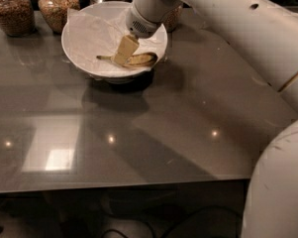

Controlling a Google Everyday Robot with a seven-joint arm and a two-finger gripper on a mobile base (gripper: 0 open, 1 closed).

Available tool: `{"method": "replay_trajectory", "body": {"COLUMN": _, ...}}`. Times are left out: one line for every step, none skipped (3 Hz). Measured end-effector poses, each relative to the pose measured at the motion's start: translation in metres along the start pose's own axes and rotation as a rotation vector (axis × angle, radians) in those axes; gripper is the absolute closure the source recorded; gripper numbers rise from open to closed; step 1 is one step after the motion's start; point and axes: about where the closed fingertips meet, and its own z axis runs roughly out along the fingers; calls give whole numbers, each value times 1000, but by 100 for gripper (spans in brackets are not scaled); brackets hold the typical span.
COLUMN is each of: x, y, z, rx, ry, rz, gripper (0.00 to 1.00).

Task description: Pick banana from white bowl

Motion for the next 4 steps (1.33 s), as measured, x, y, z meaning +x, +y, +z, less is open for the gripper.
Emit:
{"method": "replay_trajectory", "body": {"x": 6, "y": 5, "z": 19, "rx": -15, "ry": 63, "rz": -9, "gripper": 21}}
{"method": "replay_trajectory", "body": {"x": 13, "y": 2, "z": 35, "rx": 2, "ry": 145, "rz": -35, "gripper": 23}}
{"method": "replay_trajectory", "body": {"x": 22, "y": -3, "z": 48, "rx": 29, "ry": 233, "rz": -68, "gripper": 25}}
{"method": "replay_trajectory", "body": {"x": 31, "y": -8, "z": 57, "rx": 46, "ry": 309, "rz": -86, "gripper": 41}}
